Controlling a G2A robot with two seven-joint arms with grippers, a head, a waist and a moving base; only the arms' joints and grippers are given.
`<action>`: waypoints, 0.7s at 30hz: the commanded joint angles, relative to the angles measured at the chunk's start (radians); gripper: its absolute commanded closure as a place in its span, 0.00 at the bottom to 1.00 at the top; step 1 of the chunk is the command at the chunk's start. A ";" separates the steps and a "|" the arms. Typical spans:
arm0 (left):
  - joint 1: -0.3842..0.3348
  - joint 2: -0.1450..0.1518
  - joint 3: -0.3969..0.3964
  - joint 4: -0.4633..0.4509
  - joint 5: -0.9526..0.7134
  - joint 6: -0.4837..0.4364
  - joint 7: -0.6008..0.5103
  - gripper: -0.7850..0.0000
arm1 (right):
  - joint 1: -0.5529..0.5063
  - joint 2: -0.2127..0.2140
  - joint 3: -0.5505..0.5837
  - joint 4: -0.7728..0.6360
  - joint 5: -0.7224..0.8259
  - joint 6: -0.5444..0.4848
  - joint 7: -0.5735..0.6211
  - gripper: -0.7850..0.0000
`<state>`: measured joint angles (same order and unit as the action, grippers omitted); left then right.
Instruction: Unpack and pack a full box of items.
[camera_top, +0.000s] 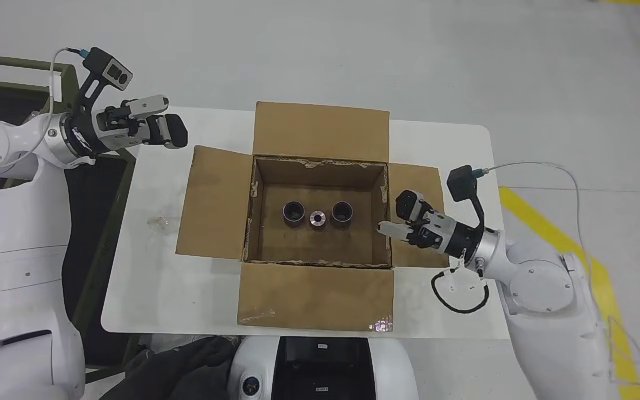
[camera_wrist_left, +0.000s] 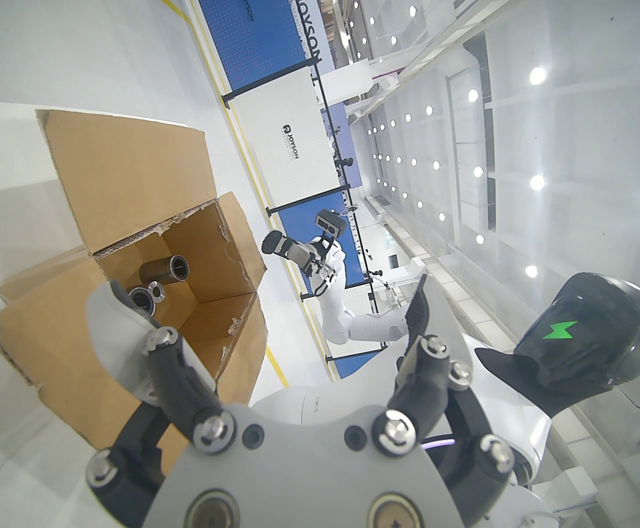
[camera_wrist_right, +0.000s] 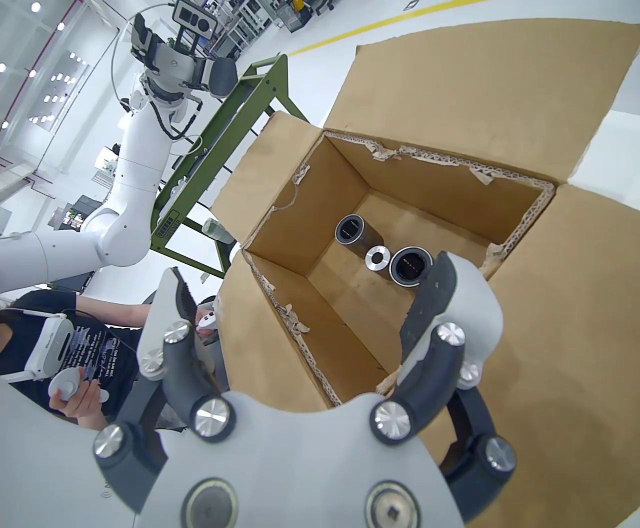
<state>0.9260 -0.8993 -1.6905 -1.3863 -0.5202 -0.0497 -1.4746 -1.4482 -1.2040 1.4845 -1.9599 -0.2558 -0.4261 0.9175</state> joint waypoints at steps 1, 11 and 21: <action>0.000 0.000 0.000 0.000 0.000 0.000 0.000 0.00 | 0.000 0.000 0.000 0.000 0.000 0.000 0.000 0.00; 0.000 0.000 0.000 0.000 0.000 0.000 0.000 0.00 | 0.023 0.010 0.057 0.081 0.168 0.127 0.037 0.00; 0.000 0.000 0.000 0.000 0.000 0.000 0.000 0.00 | 0.021 0.029 0.156 0.189 0.328 0.146 0.051 0.00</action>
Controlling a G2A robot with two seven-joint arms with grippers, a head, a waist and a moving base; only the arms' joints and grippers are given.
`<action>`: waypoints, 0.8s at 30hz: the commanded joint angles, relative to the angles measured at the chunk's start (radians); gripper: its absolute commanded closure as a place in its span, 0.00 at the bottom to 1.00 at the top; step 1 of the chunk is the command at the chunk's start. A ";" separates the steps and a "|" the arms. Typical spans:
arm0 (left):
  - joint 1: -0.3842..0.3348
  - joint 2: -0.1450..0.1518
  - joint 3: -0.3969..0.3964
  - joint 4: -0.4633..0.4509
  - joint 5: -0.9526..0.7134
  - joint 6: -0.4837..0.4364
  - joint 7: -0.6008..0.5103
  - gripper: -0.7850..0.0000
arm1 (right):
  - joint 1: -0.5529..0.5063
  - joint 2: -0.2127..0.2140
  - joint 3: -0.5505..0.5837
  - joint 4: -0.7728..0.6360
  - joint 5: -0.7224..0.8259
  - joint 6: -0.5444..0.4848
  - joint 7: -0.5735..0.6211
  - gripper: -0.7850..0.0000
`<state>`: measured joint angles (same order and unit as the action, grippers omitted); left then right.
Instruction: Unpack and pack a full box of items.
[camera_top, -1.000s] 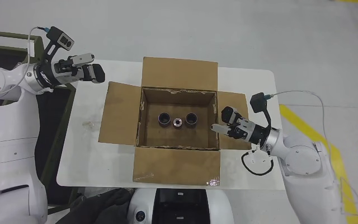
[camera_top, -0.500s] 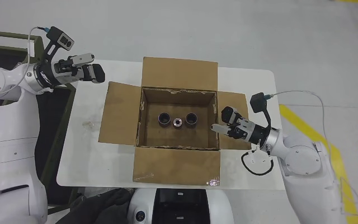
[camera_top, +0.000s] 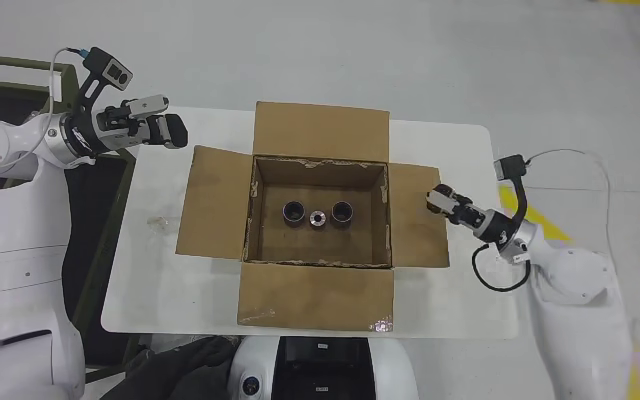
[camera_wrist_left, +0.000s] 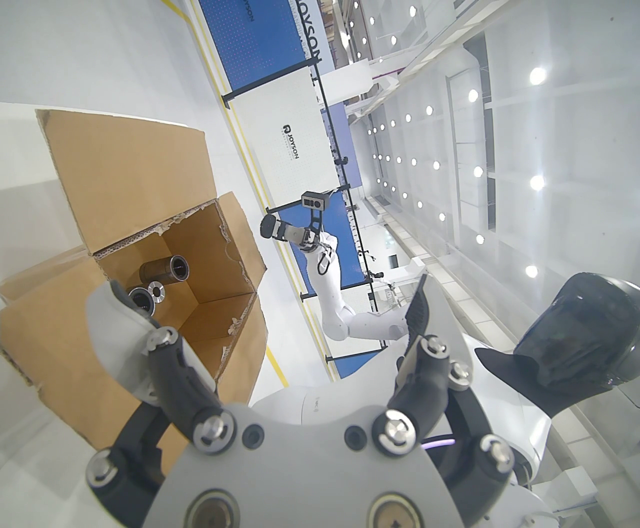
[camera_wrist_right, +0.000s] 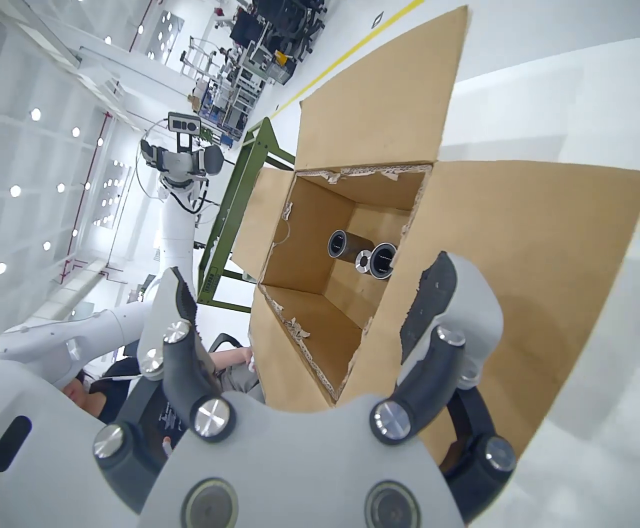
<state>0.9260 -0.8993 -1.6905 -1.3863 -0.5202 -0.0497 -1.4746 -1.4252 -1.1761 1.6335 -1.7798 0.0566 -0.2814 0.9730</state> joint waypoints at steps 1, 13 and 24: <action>0.000 0.000 0.000 0.000 0.000 0.000 0.000 0.00 | -0.003 0.002 0.015 0.021 0.029 0.000 -0.005 0.00; 0.000 0.000 0.000 0.000 0.000 0.000 0.000 0.00 | 0.025 0.020 0.060 0.208 0.105 0.047 -0.005 0.00; 0.000 0.000 0.000 0.000 0.000 0.000 0.000 0.00 | 0.051 0.028 0.002 0.265 0.100 0.077 0.032 0.00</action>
<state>0.9260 -0.8993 -1.6905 -1.3863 -0.5202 -0.0497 -1.4746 -1.3735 -1.1484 1.6415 -1.5114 0.1600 -0.2038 1.0025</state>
